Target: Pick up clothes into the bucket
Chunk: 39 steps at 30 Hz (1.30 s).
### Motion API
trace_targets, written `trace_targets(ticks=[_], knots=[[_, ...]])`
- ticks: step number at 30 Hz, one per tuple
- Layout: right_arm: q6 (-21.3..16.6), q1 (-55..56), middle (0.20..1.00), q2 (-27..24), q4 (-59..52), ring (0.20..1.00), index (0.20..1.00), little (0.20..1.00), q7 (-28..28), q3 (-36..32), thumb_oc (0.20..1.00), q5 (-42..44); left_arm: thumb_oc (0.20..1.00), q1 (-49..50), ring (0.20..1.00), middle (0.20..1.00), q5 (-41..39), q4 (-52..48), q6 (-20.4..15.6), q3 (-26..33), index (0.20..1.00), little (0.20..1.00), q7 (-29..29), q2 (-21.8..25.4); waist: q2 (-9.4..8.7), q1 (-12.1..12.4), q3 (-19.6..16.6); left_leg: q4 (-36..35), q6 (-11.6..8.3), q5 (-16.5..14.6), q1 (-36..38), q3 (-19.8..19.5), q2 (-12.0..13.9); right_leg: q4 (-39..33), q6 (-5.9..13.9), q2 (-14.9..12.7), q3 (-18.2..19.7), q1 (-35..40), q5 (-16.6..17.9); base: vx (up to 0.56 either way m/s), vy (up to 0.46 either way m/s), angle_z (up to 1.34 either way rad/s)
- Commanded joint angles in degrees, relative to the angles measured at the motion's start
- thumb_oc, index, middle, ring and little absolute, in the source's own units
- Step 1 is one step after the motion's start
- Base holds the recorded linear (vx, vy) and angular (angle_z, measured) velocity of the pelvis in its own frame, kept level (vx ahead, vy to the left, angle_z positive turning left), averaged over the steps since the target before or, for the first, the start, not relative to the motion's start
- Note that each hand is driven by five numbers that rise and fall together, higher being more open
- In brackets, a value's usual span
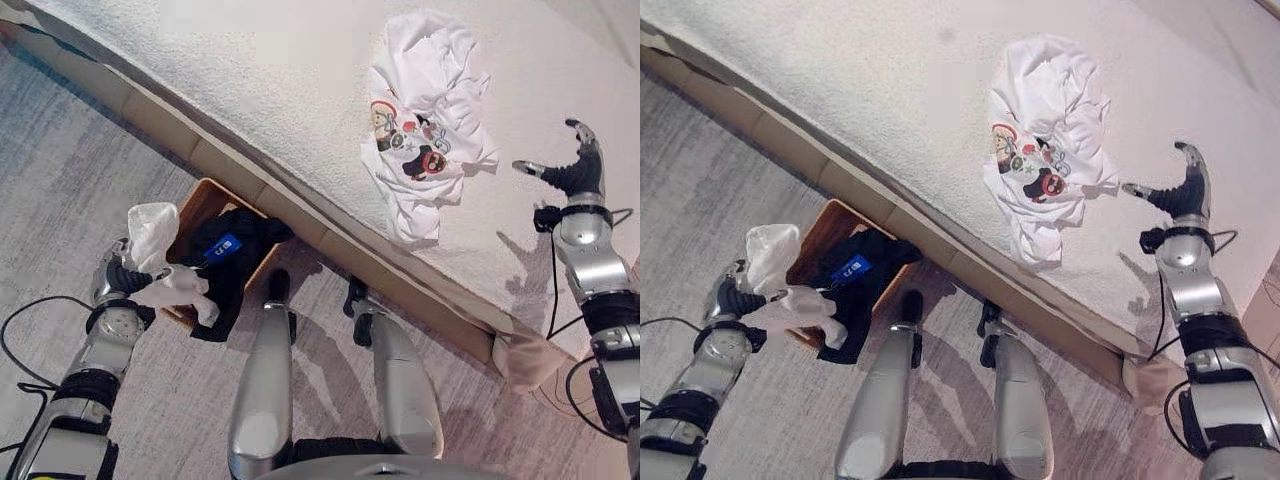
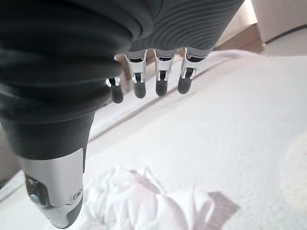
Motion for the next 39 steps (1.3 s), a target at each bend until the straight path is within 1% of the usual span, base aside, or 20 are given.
trace_targets(ticks=[1, 2, 6, 11, 15, 16, 18, 19, 20, 23, 26, 29, 30, 31, 35, 38, 39], knots=[[-2.3, -3.5, 1.0, -4.2, 0.6, 1.0, 1.0, 1.0, -3.4, 2.6, 1.0, 1.4, 1.0, 1.4, 1.0, 1.0, 2.2, 2.1, 0.6, 1.3, 1.0, 1.0, 4.0, 2.8, -0.96, 0.4, -1.2, 0.5, -0.55, -0.3, -0.9, -2.1, 0.0, 4.5, 3.87, -3.2, 1.5, 2.5, -4.4, -0.02, 0.037, -0.08], [-2.3, -5.0, 1.0, -3.8, 0.8, 1.0, 1.0, 1.0, -3.9, 3.7, 1.0, 1.1, 1.0, 1.1, 1.0, 1.0, 2.3, 4.0, 1.2, 1.2, 1.0, 1.0, 4.7, 2.4, -0.97, 0.4, -1.2, 0.6, -0.51, -0.3, -1.3, -1.8, 0.0, 4.5, 3.86, -3.1, 1.7, 2.1, -4.4, -0.01, 0.03, -0.09], [-2.0, -9.0, 1.0, -3.1, 1.8, 1.0, 1.0, 1.0, -4.6, 6.4, 1.0, 0.7, 1.0, 1.4, 1.0, 1.0, 2.1, 4.9, 1.8, 0.9, 1.0, 1.0, 5.6, 0.6, -0.33, 0.3, -1.2, 0.4, -0.49, -0.2, -2.1, -1.5, -0.3, 4.5, 3.75, -3.3, 2.0, 1.1, -4.4, -0.01, 0.013, -0.06], [-1.0, -12.9, 1.0, -3.0, 4.2, 1.0, 1.0, 1.0, -2.7, 10.0, 1.0, 0.5, 1.0, 3.9, 1.0, 1.0, -0.4, 3.3, 0.9, 2.2, 1.0, 1.0, 6.2, -2.0, 0.77, 0.7, -1.2, -0.6, -0.61, 0.2, -1.9, -1.4, -0.8, 4.5, 3.59, -3.7, 2.2, 0.8, -4.5, 0.0, 0.001, 0.02], [0.1, -16.2, 1.0, -2.3, 8.7, 1.0, 1.0, 1.0, -0.9, 12.8, 1.0, 1.6, 1.0, 5.6, 1.0, 1.0, -6.6, 0.0, -2.0, 3.1, 1.0, 1.0, 6.3, -5.8, 1.93, 1.5, -1.2, -1.5, -0.69, 0.8, -2.3, -1.8, -1.6, 4.6, 3.48, -4.2, 1.9, 0.2, -4.5, 0.0, -0.008, 0.02], [0.4, -17.0, 1.0, -1.9, 10.2, 1.0, 1.0, 1.0, -0.3, 13.3, 1.0, 2.2, 1.0, 6.6, 1.0, 1.0, -8.5, -3.1, -3.2, 3.0, 1.0, 1.0, 6.0, -6.8, 2.37, 1.8, -1.2, -1.9, -0.73, 1.1, -2.5, -2.0, -1.8, 4.6, 3.48, -4.3, 1.6, 0.0, -4.4, -0.01, -0.026, 0.04], [1.0, -19.4, 1.0, -1.0, 15.1, 1.0, 1.0, 1.0, 0.2, 14.5, 1.0, 2.2, 1.0, 7.4, 1.0, 1.0, -10.4, -5.6, -4.4, 1.8, 1.0, 1.0, 4.3, -8.5, 3.15, 2.6, -1.2, -2.4, -0.75, 1.5, -2.8, -2.4, -2.2, 4.3, 3.48, -4.5, 1.4, -0.1, -4.3, -0.01, -0.01, 0.05], [1.0, -19.5, 1.0, -1.0, 15.2, 1.0, 1.0, 1.0, 0.2, 14.6, 1.0, 2.2, 1.0, 7.4, 1.0, 1.0, -10.4, -5.6, -4.4, 1.8, 1.0, 1.0, 4.3, -8.5, 3.18, 2.5, -1.2, -2.4, -0.75, 1.5, -2.8, -2.5, -2.2, 4.3, 3.48, -4.5, 1.3, -0.1, -4.3, -0.02, -0.014, 0.08], [1.7, -21.5, 1.0, 1.3, 20.4, 1.0, 1.0, 1.0, 0.8, 16.2, 1.0, 1.2, 1.0, 8.1, 1.0, 1.0, -13.0, -9.5, -6.0, 0.1, 1.0, 1.0, 2.2, -10.7, 4.02, 3.4, -1.2, -3.0, -0.77, 2.0, -3.0, -2.7, -2.5, 3.9, 3.53, -4.7, 0.9, -0.3, -4.0, -0.02, -0.028, 0.06], [2.4, -24.1, 1.0, 3.9, 25.9, 1.0, 1.0, 1.0, 1.1, 17.5, 1.0, 0.9, 1.0, 8.7, 1.0, 1.0, -14.6, -14.0, -7.1, -2.3, 1.0, 1.0, 0.8, -12.2, 5.26, 4.4, -1.2, -3.8, -0.79, 2.5, -3.6, -3.1, -2.8, 3.9, 3.58, -4.9, 0.4, -0.9, -3.8, -0.02, -0.038, 0.1], [3.5, -25.8, 1.0, 5.6, 30.4, 1.0, 1.0, 1.0, 2.8, 19.8, 1.0, -1.3, 1.0, 9.4, 1.0, 1.0, -15.8, -18.4, -7.9, -4.5, 1.0, 1.0, -0.9, -13.1, 6.46, 5.4, -1.2, -5.0, -0.88, 3.3, -4.0, -4.0, -3.2, 4.2, 3.57, -5.3, -0.1, -1.4, -4.0, -0.02, -0.032, 0.14], [4.5, -26.6, 1.0, 5.9, 33.8, 1.0, 1.0, 1.0, 5.2, 21.9, 1.0, -2.9, 1.0, 9.8, 1.0, 1.0, -15.4, -23.3, -8.5, -7.4, 1.0, 1.0, -3.0, -12.8, 7.74, 6.3, -1.2, -6.0, -1.01, 4.0, -4.3, -5.2, -3.8, 5.2, 3.51, -6.1, -1.1, -1.7, -4.5, 0.01, -0.052, 0.22], [4.8, -26.4, 1.0, 6.3, 34.5, 1.0, 1.0, 1.0, 5.7, 22.3, 1.0, -2.9, 1.0, 10.2, 1.0, 1.0, -15.5, -24.0, -8.5, -8.4, 1.0, 1.0, -3.8, -12.6, 8.12, 6.6, -1.2, -6.0, -1.17, 2.4, -3.1, -5.6, -4.0, 6.3, 3.89, -6.2, -0.9, -0.8, -6.5, 0.05, -0.069, 0.25], [4.9, -26.4, 1.0, 6.7, 35.4, 1.0, 1.0, 1.0, 6.3, 22.6, 1.0, -3.3, 1.0, 10.1, 1.0, 1.0, -15.8, -24.8, -8.8, -8.7, 1.0, 1.0, -4.0, -12.3, 8.54, 6.8, -1.2, -6.3, -1.23, 2.8, -3.4, -6.1, -4.2, 6.7, 3.9, -6.6, -1.2, -1.1, -6.7, 0.05, -0.073, 0.38], [5.2, -25.1, 1.0, 8.5, 36.5, 1.0, 1.0, 1.0, 7.3, 22.4, 1.0, -3.4, 1.0, 9.0, 1.0, 1.0, -16.3, -24.3, -8.3, -8.4, 1.0, 1.0, -3.6, -12.8, 9.68, 7.1, -1.2, -6.4, -1.18, 3.3, -4.4, -7.2, -5.2, 10.0, 3.69, -7.8, -1.8, -2.7, -8.1, -0.02, -0.05, 0.29], [4.9, -23.7, 1.0, 10.4, 36.1, 1.0, 1.0, 1.0, 7.9, 21.4, 1.0, -2.4, 1.0, 8.4, 1.0, 1.0, -14.3, -23.7, -7.7, -8.8, 1.0, 1.0, -3.5, -12.7, 10.36, 7.1, -1.2, -5.7, -1.27, 3.4, -5.2, -7.7, -5.6, 11.7, 3.57, -8.5, -2.1, -3.1, -9.0, -0.01, -0.055, 0.16], [4.7, -22.8, 0.859, 10.9, 36.3, 0.859, 0.859, 0.859, 7.8, 20.6, 0.859, -2.0, 1.0, 8.2, 1.0, 1.0, -13.4, -23.2, -7.4, -8.9, 1.0, 1.0, -3.5, -12.7, 10.56, 7.0, -1.2, -5.5, -1.37, 3.4, -5.3, -7.9, -5.5, 12.0, 3.56, -8.6, -2.3, -3.1, -9.1, 0.0, -0.058, 0.14]])
